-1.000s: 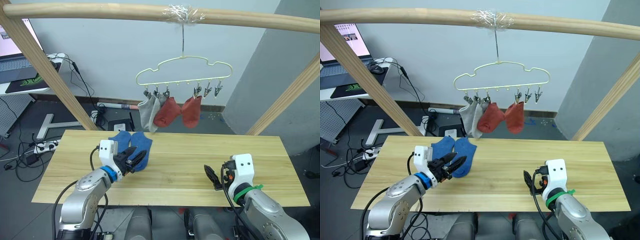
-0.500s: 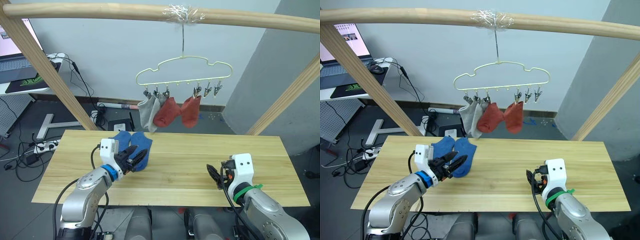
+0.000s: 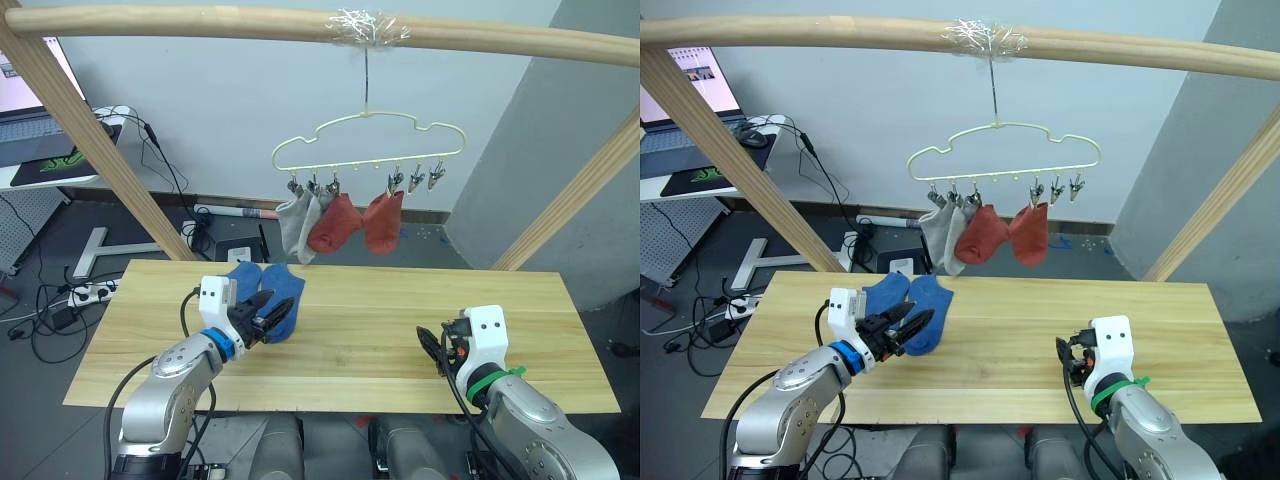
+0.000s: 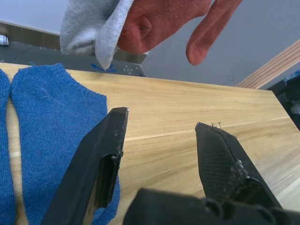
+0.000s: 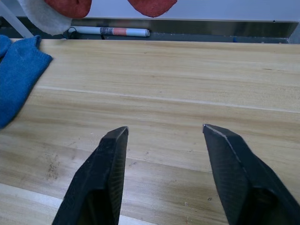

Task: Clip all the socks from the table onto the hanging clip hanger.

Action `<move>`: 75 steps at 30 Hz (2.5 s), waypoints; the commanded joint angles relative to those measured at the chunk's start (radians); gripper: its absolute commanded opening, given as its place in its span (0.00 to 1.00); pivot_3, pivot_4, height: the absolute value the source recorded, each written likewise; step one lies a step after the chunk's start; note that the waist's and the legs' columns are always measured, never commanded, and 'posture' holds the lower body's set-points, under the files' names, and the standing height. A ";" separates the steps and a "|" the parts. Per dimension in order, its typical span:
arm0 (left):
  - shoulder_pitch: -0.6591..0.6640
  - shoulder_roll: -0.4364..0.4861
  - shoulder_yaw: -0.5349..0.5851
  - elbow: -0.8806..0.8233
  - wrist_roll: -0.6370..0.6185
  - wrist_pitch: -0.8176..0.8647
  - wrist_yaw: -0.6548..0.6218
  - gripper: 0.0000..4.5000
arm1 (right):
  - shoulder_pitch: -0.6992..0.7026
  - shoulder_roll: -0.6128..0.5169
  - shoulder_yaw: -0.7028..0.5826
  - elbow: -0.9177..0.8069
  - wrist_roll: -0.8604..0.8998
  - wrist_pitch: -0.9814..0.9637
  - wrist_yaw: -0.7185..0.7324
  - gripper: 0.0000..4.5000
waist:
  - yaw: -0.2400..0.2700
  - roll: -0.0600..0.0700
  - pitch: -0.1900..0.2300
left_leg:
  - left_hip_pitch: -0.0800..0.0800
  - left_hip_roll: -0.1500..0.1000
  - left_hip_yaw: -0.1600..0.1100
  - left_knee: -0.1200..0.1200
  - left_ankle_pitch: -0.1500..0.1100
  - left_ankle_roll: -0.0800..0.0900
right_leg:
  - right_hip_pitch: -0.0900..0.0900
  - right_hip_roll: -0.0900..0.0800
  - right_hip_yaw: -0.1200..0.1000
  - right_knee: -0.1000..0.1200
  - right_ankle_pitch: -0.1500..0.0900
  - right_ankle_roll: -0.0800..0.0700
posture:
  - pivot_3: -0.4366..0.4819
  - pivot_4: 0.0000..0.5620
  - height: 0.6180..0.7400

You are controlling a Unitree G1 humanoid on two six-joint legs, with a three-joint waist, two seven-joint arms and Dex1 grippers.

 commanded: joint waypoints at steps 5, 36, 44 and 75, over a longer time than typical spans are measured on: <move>-0.006 0.005 -0.006 -0.044 -0.018 0.000 0.003 0.58 | -0.004 -0.001 -0.008 -0.039 0.007 -0.006 -0.003 0.57 | 0.000 0.000 0.000 | 0.000 0.000 0.000 0.000 0.000 0.000 | 0.000 0.000 0.000 0.000 0.000 0.000 | 0.57 0.34 1.00; 0.005 0.004 -0.015 -0.051 -0.017 -0.003 0.005 0.58 | 0.014 -0.001 -0.013 -0.044 0.012 -0.008 0.002 0.57 | 0.000 0.000 0.000 | -0.001 0.000 0.000 -0.001 0.000 0.000 | -0.001 0.000 0.000 -0.001 -0.001 -0.001 | 0.57 0.35 1.00; 0.000 0.004 -0.016 -0.043 -0.016 -0.007 0.006 0.58 | 0.009 -0.001 -0.014 -0.038 0.012 -0.008 0.002 0.57 | 0.000 0.000 0.000 | -0.001 0.000 0.000 -0.002 -0.001 -0.001 | -0.001 -0.001 0.000 -0.001 -0.001 -0.002 | 0.57 0.35 1.00; -0.016 0.032 0.004 -0.036 -0.120 0.087 -0.017 1.00 | 0.005 -0.003 -0.013 -0.031 0.011 -0.013 0.005 0.56 | -0.001 0.000 0.000 | -0.001 0.000 0.000 -0.004 -0.001 -0.001 | -0.002 -0.001 -0.001 -0.002 -0.002 -0.003 | 0.57 0.33 1.00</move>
